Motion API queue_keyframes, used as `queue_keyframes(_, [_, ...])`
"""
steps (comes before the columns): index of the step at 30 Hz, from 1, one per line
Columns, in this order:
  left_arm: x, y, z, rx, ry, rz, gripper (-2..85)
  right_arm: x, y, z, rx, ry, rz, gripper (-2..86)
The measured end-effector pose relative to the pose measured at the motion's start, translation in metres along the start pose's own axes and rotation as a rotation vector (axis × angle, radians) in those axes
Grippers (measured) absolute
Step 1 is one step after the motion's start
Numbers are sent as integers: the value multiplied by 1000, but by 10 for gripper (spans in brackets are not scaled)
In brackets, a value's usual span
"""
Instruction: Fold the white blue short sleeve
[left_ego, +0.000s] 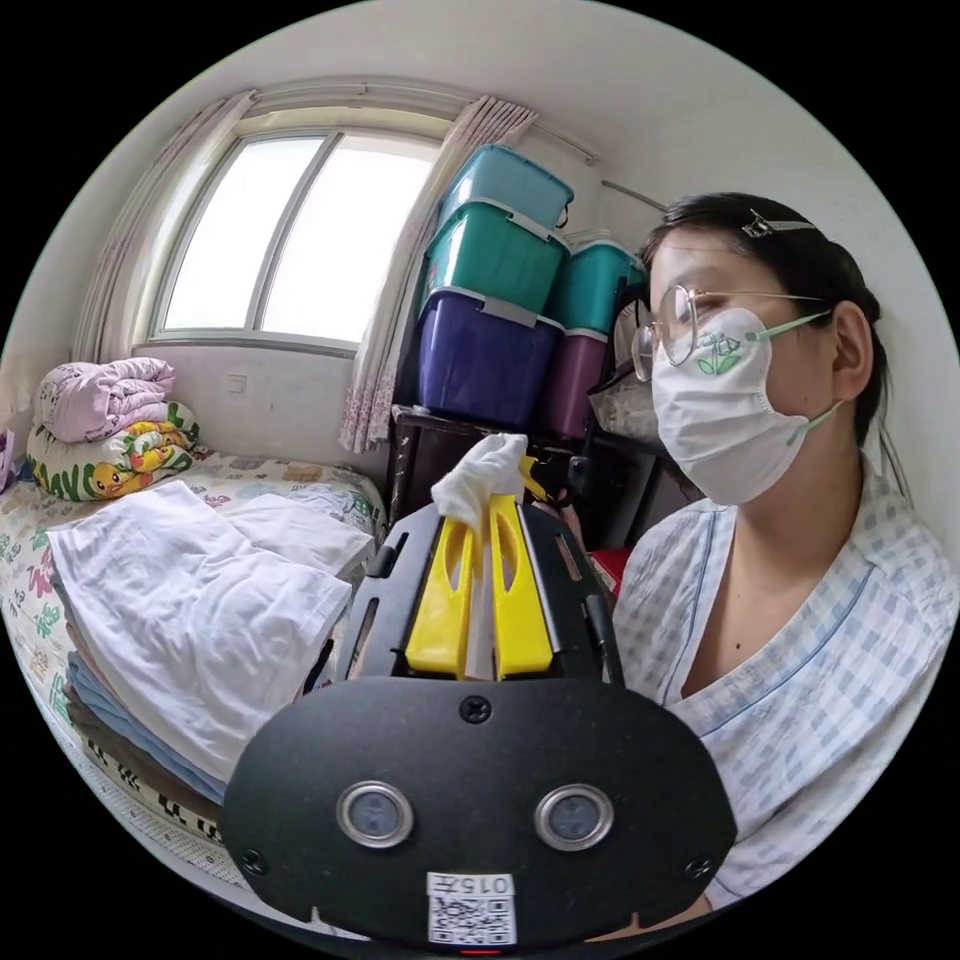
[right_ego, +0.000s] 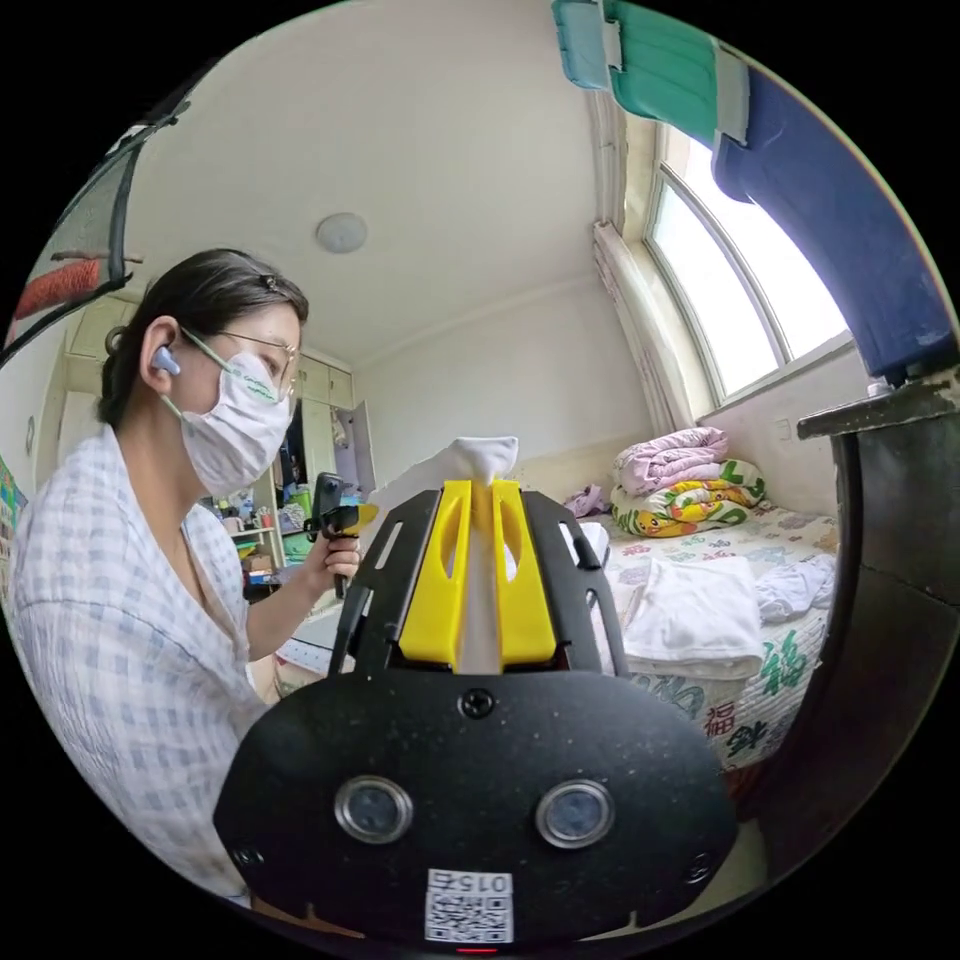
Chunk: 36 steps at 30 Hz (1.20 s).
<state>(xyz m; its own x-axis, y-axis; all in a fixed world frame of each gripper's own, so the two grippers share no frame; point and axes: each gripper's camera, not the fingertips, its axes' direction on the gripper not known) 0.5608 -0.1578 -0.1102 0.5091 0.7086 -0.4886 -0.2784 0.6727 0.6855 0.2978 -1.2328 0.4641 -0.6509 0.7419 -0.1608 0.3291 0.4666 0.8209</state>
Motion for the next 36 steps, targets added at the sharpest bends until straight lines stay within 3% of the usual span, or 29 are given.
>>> queue_keyframes(8, [-152, -71, 107, -15, -101, -158, 2, 80, -86, 152, -157, 354, 8, 40])
queue_keyframes(13, [-303, -116, 220, -119, -498, -214, 21, 187, -123, 334, -396, 674, 40, 51])
queue_keyframes(15, [-360, -108, 245, -259, -616, -407, 42, 233, -116, 408, -557, 822, 70, 61])
queue_keyframes(17, [-373, -96, 237, -224, -636, -442, 61, 254, -98, 467, -681, 1037, 21, 60])
queue_keyframes(19, [-360, -82, 202, -129, -562, -381, 63, 237, -90, 477, -585, 994, -32, 54])
queue_keyframes(22, [-335, -56, 142, -148, -526, -346, 59, 195, -67, 473, -450, 741, -94, 53])
queue_keyframes(25, [-302, -12, 75, -142, -437, -347, 54, 165, -33, 471, -445, 560, -141, 50])
queue_keyframes(29, [-261, 60, 3, -109, -412, -419, 36, 184, 38, 488, -647, 557, -91, 51])
queue_keyframes(33, [-220, 132, -57, -100, -511, -518, 21, 231, 94, 491, -808, 570, 75, 69])
queue_keyframes(36, [-206, 162, -82, -98, -523, -584, 17, 249, 114, 489, -854, 502, 163, 22])
